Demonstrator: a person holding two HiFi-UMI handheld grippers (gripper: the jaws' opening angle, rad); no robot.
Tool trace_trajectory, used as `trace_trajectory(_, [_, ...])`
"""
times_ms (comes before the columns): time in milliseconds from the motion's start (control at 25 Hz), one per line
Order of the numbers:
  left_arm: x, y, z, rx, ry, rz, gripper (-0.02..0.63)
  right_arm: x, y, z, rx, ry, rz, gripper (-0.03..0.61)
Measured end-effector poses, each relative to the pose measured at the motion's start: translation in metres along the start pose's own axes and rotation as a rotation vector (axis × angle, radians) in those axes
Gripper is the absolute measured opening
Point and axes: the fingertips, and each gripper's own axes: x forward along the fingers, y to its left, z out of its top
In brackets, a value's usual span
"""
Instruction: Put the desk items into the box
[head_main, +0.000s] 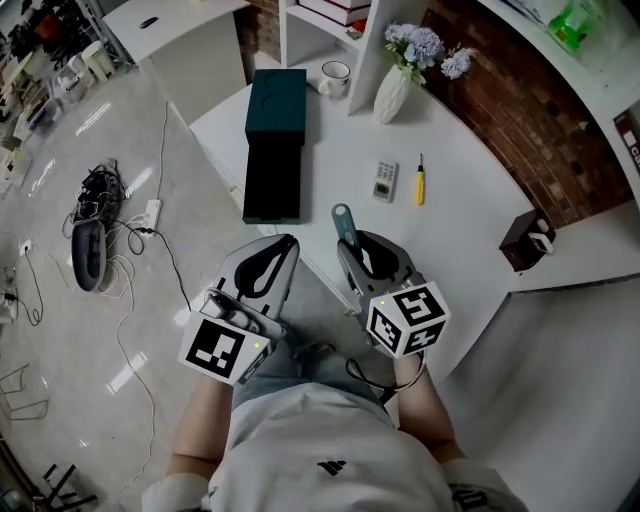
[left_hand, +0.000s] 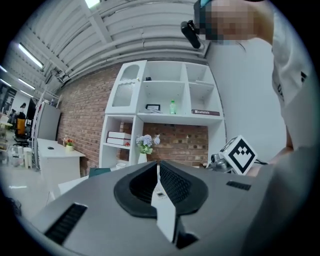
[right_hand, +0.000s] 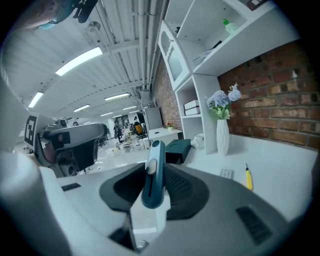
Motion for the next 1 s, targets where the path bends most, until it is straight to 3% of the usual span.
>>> trace_trajectory(440, [-0.030,0.078,0.016,0.009,-0.002,0.009,0.014,0.070,0.050,0.030,-0.008,-0.017,0.022,0.127])
trace_trajectory(1000, [-0.064,0.163,0.023,0.008,-0.040,-0.044,0.014,0.138,0.100,0.048,-0.013,-0.031,-0.037,0.127])
